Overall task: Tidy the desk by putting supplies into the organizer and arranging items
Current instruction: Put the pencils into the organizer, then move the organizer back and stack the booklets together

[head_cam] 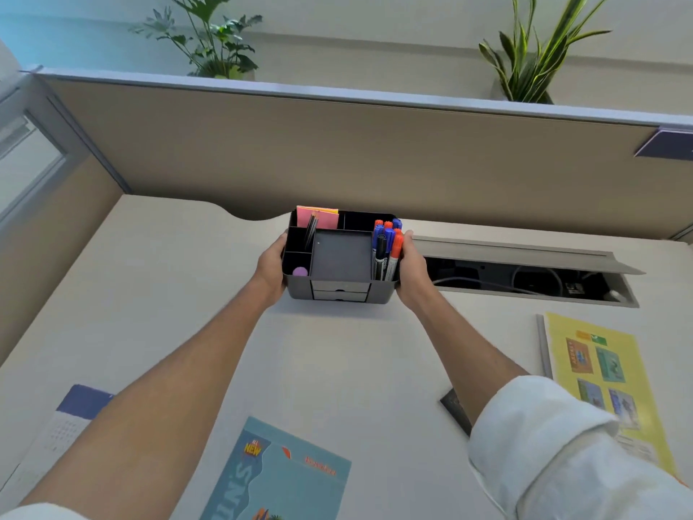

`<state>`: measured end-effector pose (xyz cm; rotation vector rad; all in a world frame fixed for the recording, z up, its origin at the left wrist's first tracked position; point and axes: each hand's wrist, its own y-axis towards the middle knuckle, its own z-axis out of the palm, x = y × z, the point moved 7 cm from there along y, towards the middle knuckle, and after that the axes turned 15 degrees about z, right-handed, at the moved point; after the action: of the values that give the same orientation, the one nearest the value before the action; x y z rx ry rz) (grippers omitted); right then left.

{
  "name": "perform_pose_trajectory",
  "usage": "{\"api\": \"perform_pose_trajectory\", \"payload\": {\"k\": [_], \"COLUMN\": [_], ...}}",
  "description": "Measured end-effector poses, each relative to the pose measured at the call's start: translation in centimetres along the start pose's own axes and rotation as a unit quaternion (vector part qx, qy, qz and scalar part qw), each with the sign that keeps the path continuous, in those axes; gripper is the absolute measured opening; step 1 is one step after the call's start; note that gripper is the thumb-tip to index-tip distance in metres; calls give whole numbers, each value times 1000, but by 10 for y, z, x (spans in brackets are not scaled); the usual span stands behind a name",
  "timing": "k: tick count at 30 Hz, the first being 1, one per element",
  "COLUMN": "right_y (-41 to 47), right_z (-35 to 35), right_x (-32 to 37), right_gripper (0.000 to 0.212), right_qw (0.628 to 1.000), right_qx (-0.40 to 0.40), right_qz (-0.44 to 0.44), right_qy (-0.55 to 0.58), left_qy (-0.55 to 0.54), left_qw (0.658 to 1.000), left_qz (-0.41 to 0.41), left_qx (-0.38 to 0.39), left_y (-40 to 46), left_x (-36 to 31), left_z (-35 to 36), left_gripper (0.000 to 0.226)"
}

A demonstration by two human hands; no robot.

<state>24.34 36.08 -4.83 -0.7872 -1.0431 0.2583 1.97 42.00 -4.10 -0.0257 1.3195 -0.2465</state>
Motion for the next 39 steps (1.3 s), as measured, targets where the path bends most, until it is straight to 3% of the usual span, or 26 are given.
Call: {"api": "perform_pose_trajectory", "payload": {"k": [13,30,35,39], "right_y": [59,73,64,39], "right_z": [20,15,17,11], "right_x": [33,20,22,24], "right_gripper": [59,58,61,49], "right_qw": [1000,999,1000,999], "right_qx": [-12,-26,-12,1], "right_qz": [-7,9,-9,-50], "right_qy": [-28,-30,-18,10], "left_qy": [4,0,9,7], "left_qw": [1000,1000,999,997], "left_qz": [-12,-3,5,16], "left_qx": [-4,-19,-34,-72], "left_y": [72,77,72,56], "left_x": [2,24,20,22], "left_z": [-8,-14,-20,-39], "left_gripper": [43,30,46,52]}}
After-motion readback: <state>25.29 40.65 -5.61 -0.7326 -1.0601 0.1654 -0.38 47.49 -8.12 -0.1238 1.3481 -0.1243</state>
